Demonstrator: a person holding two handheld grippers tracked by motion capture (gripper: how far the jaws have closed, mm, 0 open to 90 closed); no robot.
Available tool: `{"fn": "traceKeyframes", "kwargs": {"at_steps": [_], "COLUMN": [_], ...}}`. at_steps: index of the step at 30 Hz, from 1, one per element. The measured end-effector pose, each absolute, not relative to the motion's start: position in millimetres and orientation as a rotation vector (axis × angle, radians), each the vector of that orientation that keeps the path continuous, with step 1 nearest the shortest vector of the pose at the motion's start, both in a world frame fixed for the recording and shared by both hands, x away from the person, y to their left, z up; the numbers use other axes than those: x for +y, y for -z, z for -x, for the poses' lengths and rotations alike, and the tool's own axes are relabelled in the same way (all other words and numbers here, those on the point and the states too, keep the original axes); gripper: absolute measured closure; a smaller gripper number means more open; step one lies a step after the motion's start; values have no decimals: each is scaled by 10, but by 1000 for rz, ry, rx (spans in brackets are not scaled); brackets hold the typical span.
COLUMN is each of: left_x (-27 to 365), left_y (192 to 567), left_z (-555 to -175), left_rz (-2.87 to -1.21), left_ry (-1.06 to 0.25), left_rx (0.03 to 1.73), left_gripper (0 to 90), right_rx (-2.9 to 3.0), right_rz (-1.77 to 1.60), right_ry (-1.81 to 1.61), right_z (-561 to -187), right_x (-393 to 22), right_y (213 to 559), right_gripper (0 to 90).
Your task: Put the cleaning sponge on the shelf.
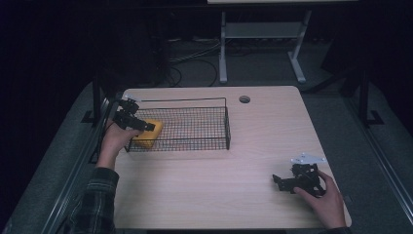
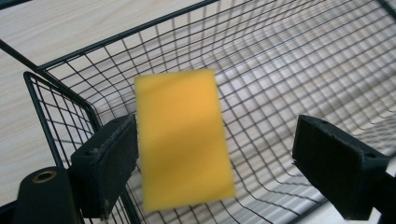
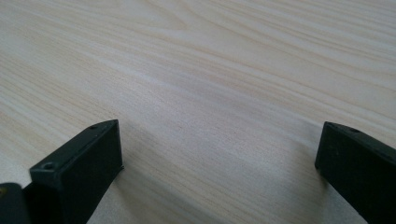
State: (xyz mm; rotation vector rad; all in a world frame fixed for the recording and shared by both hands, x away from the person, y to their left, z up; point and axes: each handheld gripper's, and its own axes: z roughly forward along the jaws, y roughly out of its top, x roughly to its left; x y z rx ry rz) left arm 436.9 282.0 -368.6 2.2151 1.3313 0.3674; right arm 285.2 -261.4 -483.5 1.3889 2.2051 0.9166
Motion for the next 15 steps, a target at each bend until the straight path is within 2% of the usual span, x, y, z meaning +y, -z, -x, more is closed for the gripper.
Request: {"fn": "traceKeyframes", "kwargs": {"at_steps": [15], "left_x": [2746], "left_y": [3665], "left_z": [-3658], "left_rz": [-2167], "left_ry": [-449], "left_rx": [1250], "left_gripper": [142], "right_rx": [2205], "right_rz": [-1391], "right_ry": [-916], "right_z": [-2851], "right_x": [-2613], "right_y": [4834], "right_gripper": [0]}}
